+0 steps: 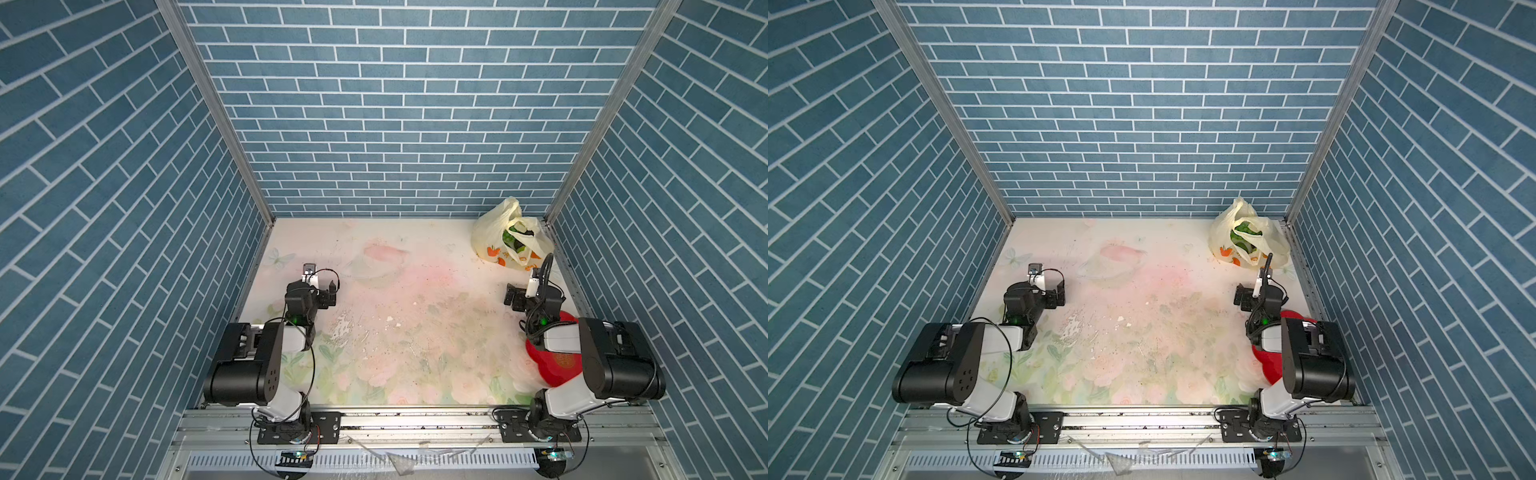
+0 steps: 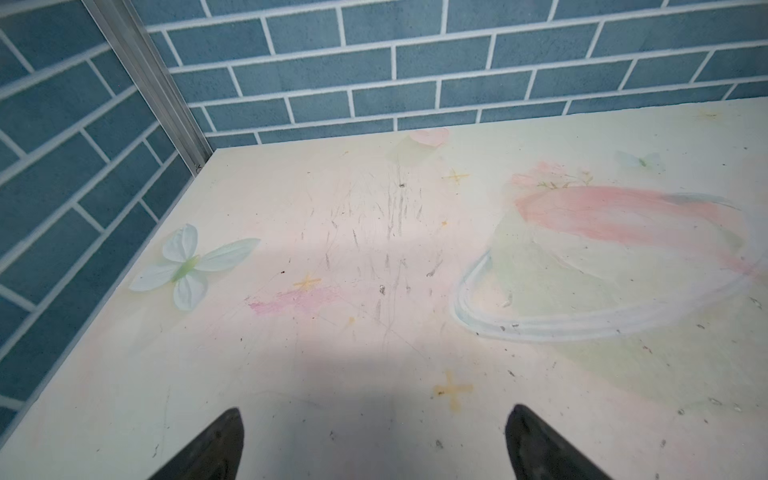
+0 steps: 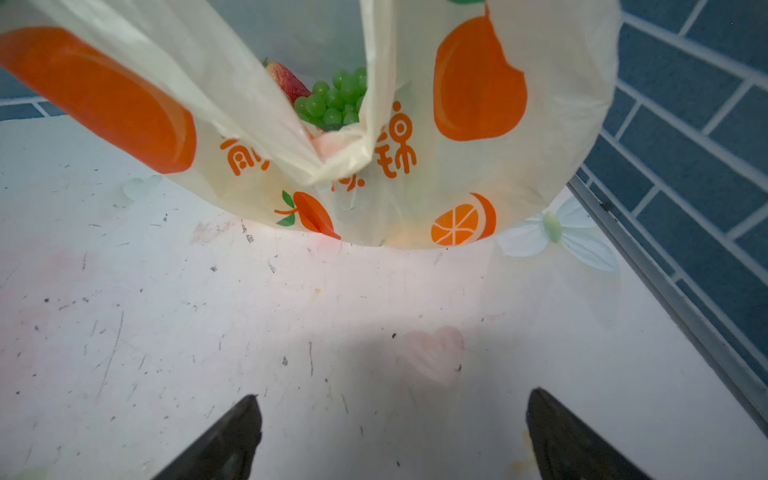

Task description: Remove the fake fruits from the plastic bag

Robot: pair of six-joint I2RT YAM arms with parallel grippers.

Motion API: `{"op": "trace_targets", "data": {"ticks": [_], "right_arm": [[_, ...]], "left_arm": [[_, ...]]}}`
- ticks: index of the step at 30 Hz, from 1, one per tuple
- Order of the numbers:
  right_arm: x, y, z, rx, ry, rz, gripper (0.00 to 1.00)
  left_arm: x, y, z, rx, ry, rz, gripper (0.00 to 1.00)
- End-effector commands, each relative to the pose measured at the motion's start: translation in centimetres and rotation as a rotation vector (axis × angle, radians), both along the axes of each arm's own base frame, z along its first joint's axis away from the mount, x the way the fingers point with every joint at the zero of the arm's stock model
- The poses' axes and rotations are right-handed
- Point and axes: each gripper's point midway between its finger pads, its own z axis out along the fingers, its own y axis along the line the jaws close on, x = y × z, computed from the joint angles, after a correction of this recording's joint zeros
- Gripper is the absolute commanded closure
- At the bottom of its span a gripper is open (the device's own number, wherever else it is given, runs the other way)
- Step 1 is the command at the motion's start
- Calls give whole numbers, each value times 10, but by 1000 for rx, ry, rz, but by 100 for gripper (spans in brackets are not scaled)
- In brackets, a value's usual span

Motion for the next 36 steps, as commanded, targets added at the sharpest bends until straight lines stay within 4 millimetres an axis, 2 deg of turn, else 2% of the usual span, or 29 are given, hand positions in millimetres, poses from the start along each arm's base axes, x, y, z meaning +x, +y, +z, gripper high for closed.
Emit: {"op": "trace_targets", "data": {"ticks": [1, 31, 36], "right_arm": [[11, 1, 15, -25, -44, 22, 1], [11, 1, 15, -26, -43, 23, 1], [7, 0, 25, -33, -64, 18, 1]], "left_arm": [[4, -1, 5, 8, -12, -6, 1], [3, -1, 6, 6, -15, -5, 1], [-4, -23, 26, 25, -21, -124, 1]]}}
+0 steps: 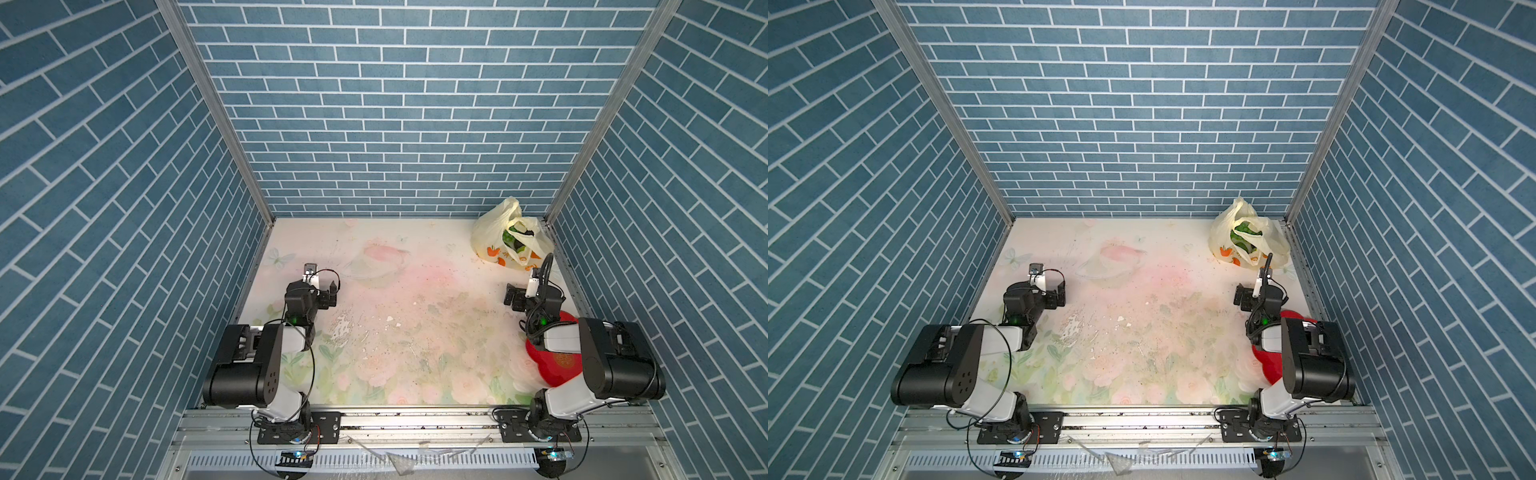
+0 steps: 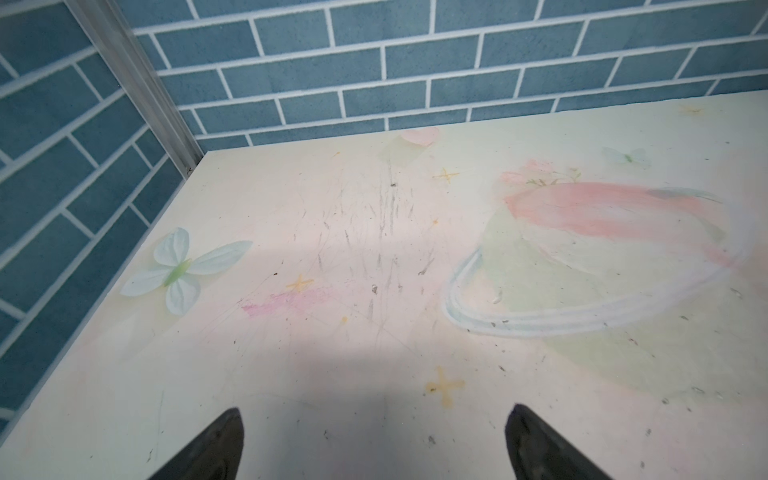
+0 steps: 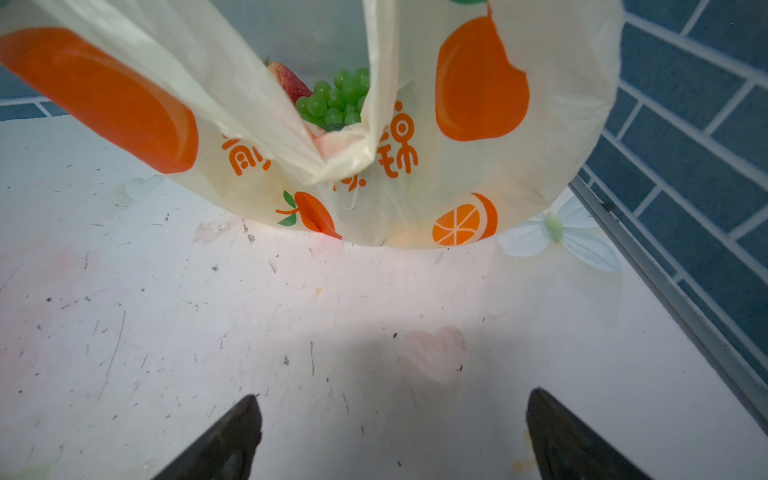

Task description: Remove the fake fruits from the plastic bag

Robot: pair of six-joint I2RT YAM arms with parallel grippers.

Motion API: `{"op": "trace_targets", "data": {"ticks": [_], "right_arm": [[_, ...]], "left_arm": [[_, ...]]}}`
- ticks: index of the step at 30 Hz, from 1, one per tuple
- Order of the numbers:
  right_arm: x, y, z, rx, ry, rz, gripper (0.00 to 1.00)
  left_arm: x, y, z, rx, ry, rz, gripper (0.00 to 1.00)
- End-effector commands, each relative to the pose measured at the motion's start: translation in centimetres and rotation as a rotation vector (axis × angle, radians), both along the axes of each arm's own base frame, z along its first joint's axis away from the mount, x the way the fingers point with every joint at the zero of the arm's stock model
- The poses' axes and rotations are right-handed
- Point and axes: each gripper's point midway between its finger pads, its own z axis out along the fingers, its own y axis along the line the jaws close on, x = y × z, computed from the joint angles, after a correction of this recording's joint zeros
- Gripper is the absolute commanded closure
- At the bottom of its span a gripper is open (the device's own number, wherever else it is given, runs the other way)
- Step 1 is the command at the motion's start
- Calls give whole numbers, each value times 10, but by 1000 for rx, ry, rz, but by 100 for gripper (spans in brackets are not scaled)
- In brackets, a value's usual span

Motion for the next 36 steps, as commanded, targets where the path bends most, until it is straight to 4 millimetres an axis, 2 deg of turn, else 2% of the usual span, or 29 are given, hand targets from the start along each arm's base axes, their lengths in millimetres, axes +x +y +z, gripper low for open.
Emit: {"op": "trace_targets", "data": {"ticks": [1, 3, 6, 9, 12, 14, 16, 18, 21, 25, 28, 31, 33, 36], "right_arm": [[4, -1, 28, -35, -63, 8, 1], [1, 0, 38, -35, -85, 13, 1], [-8, 3, 55, -38, -116, 33, 1], [-18, 6, 86, -10, -173, 30, 1], [-28, 13, 122, 44, -206, 55, 1], [-35, 16, 141, 89, -199, 56, 1], [-44, 16, 160, 151, -187, 31, 1], [-54, 12, 170, 214, -161, -20, 1], [-72, -4, 171, 307, -120, -166, 1], [-82, -6, 179, 286, -156, -170, 1], [-75, 2, 187, 283, -153, -112, 2], [-57, 13, 192, 291, -120, -58, 2], [-45, 20, 196, 285, -105, -34, 2], [-29, 35, 212, 267, -123, 5, 2]], "left_arm": [[-3, -19, 25, 26, -14, -87, 1], [-8, -29, 38, 53, -14, -121, 1], [-16, -40, 71, 62, -73, -102, 1], [-23, -48, 108, -44, -158, -76, 1], [-31, -41, 138, -225, -205, 13, 1], [-37, -27, 145, -354, -189, 125, 1], [-45, -18, 144, -474, -144, 225, 1], [-54, -12, 135, -570, -88, 304, 1], [-70, -3, 110, -693, -4, 433, 1], [-69, -32, 98, -683, 77, 262, 1], [-67, -57, 92, -650, 131, 126, 1], [-69, -81, 85, -543, 151, 51, 1], [-71, -93, 80, -456, 158, 24, 1], [-72, -106, 73, -350, 158, -17, 1]]}}
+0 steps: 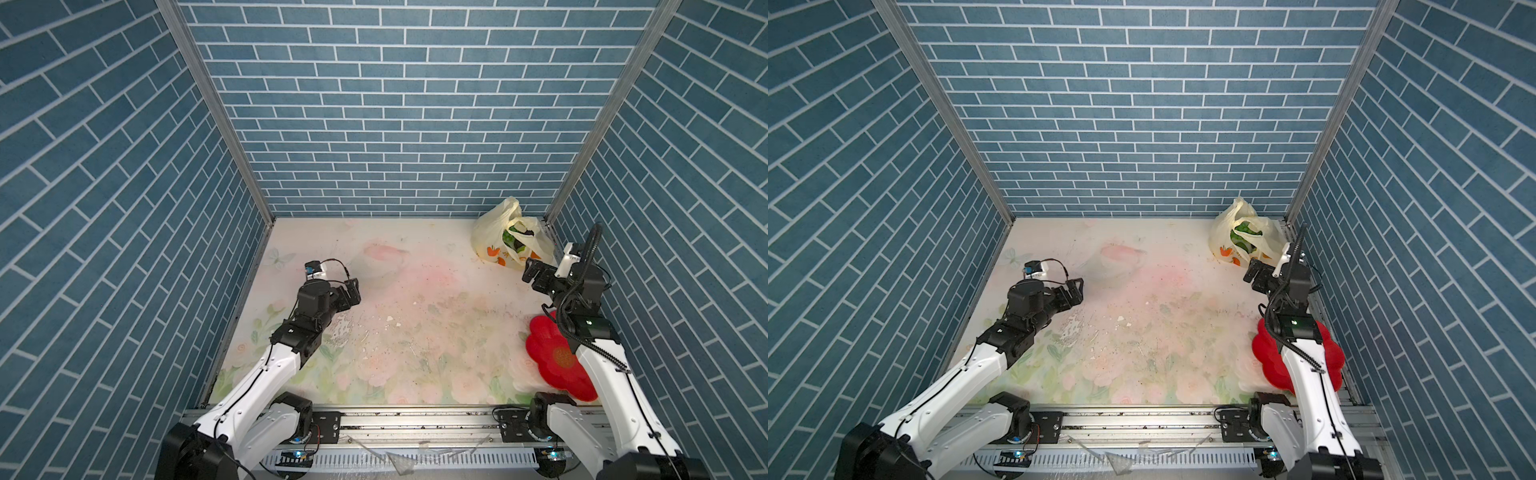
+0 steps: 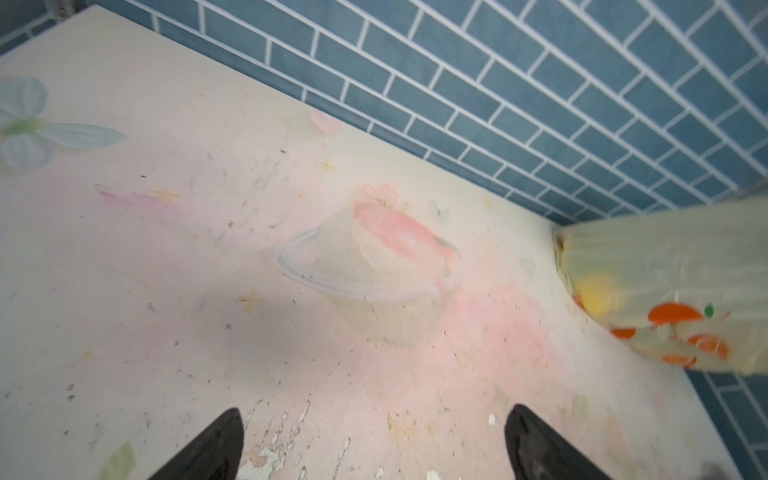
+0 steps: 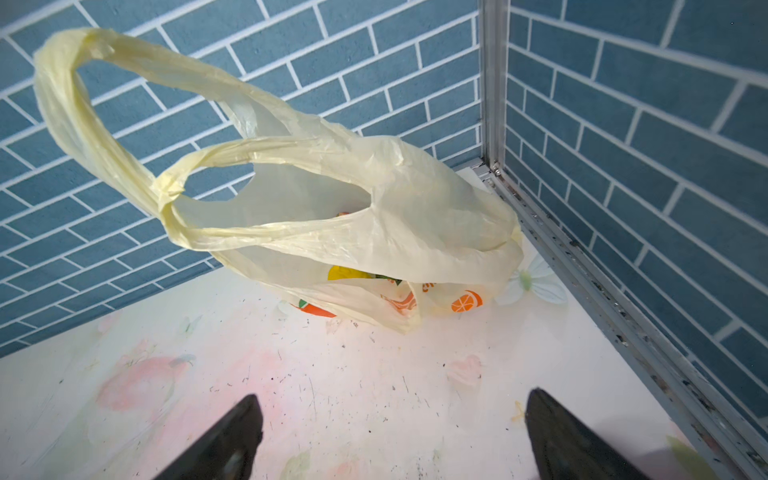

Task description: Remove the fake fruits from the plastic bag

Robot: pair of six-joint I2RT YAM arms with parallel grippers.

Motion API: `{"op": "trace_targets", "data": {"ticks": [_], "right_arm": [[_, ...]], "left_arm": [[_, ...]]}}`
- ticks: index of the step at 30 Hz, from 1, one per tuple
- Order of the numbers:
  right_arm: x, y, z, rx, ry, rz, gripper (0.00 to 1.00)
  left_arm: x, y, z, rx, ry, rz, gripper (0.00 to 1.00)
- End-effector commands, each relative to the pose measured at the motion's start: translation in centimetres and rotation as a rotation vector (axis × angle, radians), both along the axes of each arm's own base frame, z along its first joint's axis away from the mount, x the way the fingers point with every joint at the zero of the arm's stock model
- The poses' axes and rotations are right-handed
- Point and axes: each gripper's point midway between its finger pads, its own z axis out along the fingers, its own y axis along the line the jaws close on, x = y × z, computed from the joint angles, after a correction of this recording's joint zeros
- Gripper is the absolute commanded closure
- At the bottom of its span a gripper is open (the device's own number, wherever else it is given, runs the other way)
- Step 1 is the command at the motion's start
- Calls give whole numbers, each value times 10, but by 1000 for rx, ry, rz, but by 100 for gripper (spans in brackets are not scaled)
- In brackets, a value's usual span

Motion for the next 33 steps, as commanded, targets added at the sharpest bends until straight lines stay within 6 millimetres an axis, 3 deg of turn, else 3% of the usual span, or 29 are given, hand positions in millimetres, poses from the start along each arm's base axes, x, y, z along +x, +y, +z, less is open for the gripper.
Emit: {"op": "trace_targets", "data": {"ticks": [1, 5, 9, 21, 33], "right_arm": [[16, 21, 39, -12, -74, 56, 1], [36, 46, 57, -31, -68, 110, 1], [57, 65, 63, 10, -27, 139, 2], [116, 83, 57, 72, 7, 124, 4], [162, 93, 48, 10, 32, 119, 10]], "left_arm": [[-1, -8, -6, 155, -26, -56, 1], [0, -16, -12, 212, -53, -109, 1], [1, -17, -19, 262, -59, -125, 1], [-3, -13, -20, 283, -79, -118, 1], [0, -14, -27, 296, -60, -120, 1]]}}
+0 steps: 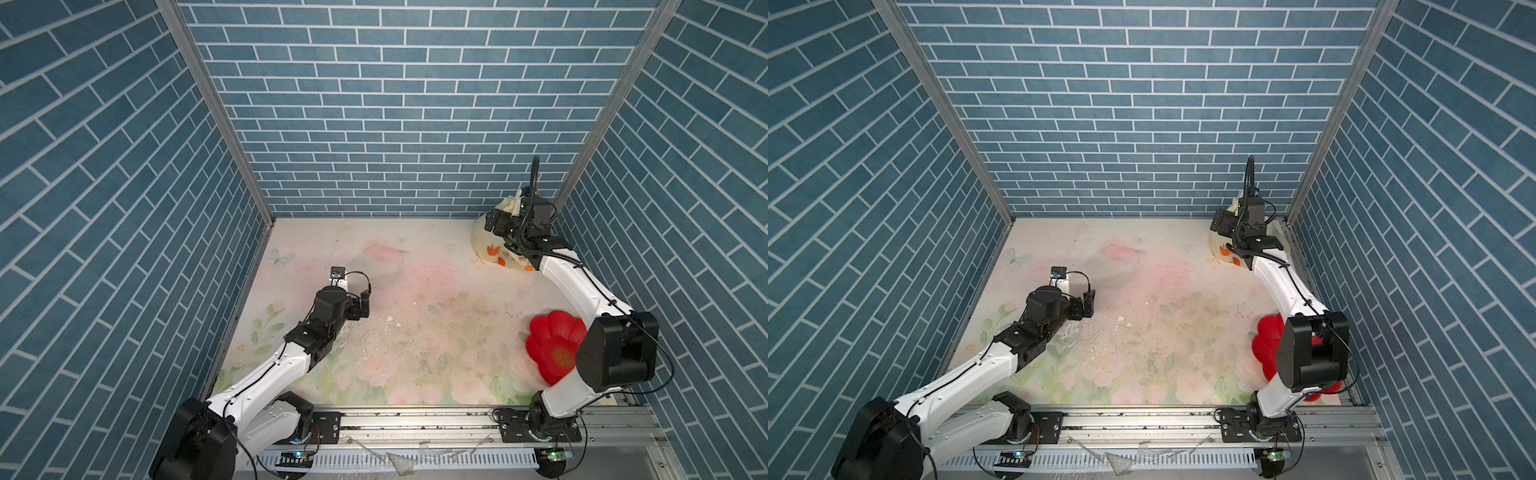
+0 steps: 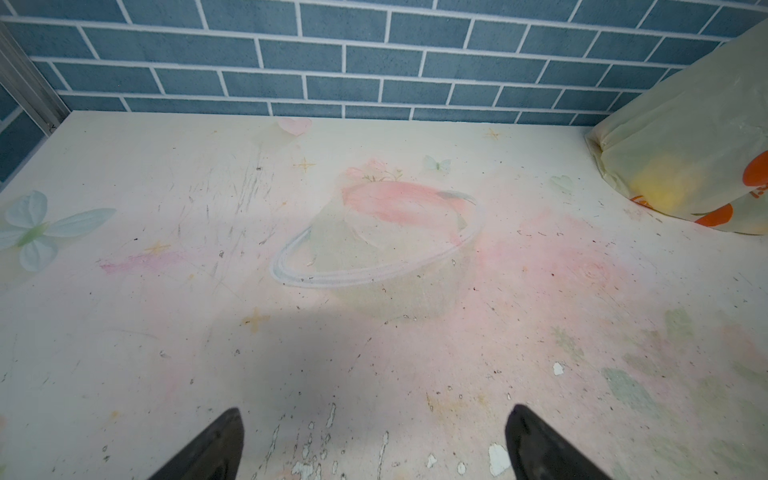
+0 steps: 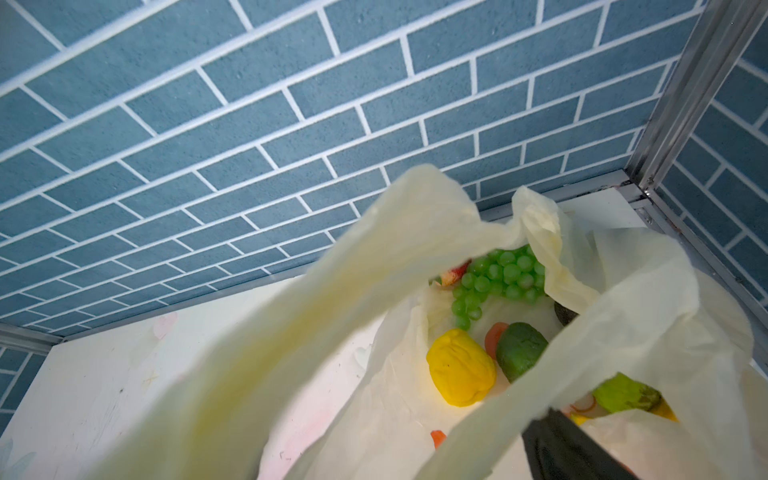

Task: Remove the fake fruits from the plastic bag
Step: 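Grasp the bag handle with the right gripper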

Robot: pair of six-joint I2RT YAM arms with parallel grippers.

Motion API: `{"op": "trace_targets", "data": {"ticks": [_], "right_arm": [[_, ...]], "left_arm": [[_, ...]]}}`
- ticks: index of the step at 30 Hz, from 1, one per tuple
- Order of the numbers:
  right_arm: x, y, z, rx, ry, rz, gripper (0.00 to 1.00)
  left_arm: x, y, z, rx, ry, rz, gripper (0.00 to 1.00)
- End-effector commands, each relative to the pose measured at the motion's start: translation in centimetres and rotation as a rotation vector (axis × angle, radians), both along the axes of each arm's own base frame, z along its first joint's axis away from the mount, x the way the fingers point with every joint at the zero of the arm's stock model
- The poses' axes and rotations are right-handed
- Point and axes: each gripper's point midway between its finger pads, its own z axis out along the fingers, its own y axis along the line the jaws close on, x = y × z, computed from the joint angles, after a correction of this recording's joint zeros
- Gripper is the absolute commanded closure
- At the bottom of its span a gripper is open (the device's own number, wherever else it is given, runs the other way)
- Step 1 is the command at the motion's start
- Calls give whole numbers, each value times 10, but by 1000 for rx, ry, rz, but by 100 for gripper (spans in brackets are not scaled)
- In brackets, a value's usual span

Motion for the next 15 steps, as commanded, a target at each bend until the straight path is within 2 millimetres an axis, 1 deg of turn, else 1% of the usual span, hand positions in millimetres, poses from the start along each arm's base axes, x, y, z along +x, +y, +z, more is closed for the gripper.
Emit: {"op": "trace_targets", "data": {"ticks": [1, 4, 7, 12, 15], "right_arm": [[13, 2, 26, -13, -57, -18, 12], [18, 8, 28, -20, -53, -6, 23], [20, 21, 32, -27, -61, 34, 36], [16, 53, 45, -24, -72, 134, 67], [13, 74, 48, -4, -70, 188, 75]], "left_arm": [[1, -1, -5, 21, 3, -4, 1], [1, 0, -7, 25, 11, -2, 1], [2, -1, -8, 26, 12, -2, 1], [1, 4, -5, 36, 8, 17, 1], [-1, 9, -2, 38, -3, 42, 1]]}}
